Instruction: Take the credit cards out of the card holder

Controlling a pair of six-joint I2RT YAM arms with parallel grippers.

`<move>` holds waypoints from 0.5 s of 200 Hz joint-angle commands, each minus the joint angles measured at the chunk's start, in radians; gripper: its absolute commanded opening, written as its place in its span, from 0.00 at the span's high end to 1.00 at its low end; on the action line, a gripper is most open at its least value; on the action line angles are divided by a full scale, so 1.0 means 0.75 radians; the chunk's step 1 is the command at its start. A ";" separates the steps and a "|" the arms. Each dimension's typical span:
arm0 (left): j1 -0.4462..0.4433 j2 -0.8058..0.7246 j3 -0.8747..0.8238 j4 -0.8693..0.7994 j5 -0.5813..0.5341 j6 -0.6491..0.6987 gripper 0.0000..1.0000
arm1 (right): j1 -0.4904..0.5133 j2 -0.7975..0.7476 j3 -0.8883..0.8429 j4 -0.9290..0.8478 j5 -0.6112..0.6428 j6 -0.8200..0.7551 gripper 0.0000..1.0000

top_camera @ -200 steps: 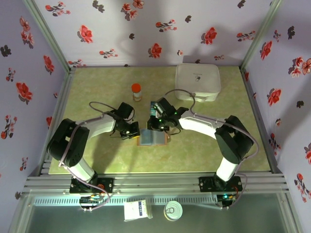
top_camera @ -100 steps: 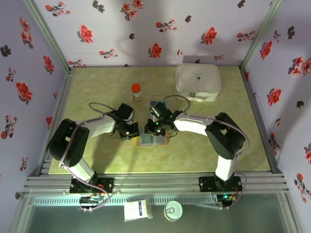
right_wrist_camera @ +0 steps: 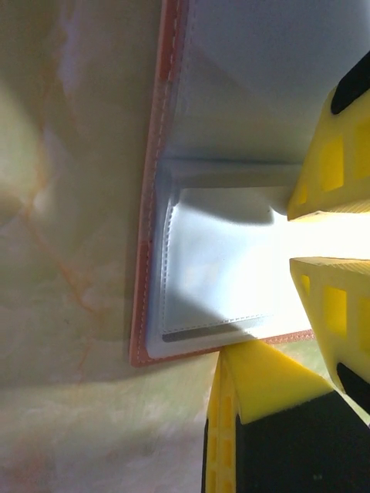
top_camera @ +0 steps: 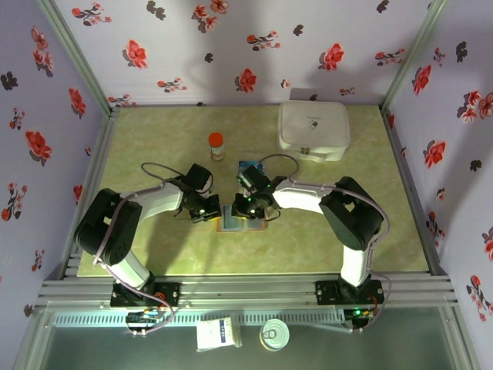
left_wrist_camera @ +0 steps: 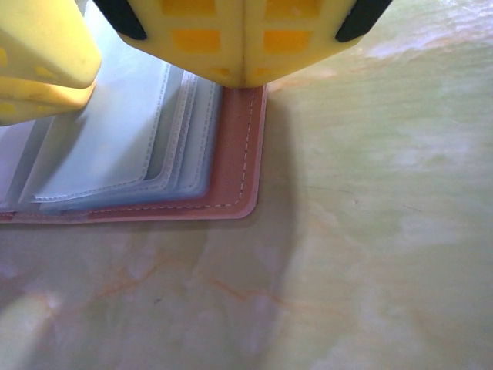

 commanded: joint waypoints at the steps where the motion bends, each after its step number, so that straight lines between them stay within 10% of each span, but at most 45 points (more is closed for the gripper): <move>1: -0.002 0.026 0.000 -0.034 -0.042 0.040 0.97 | 0.004 -0.034 0.017 -0.092 0.086 -0.027 0.79; 100: 0.000 0.016 0.028 -0.051 -0.050 0.042 0.98 | -0.050 -0.075 -0.128 0.103 -0.006 0.020 0.81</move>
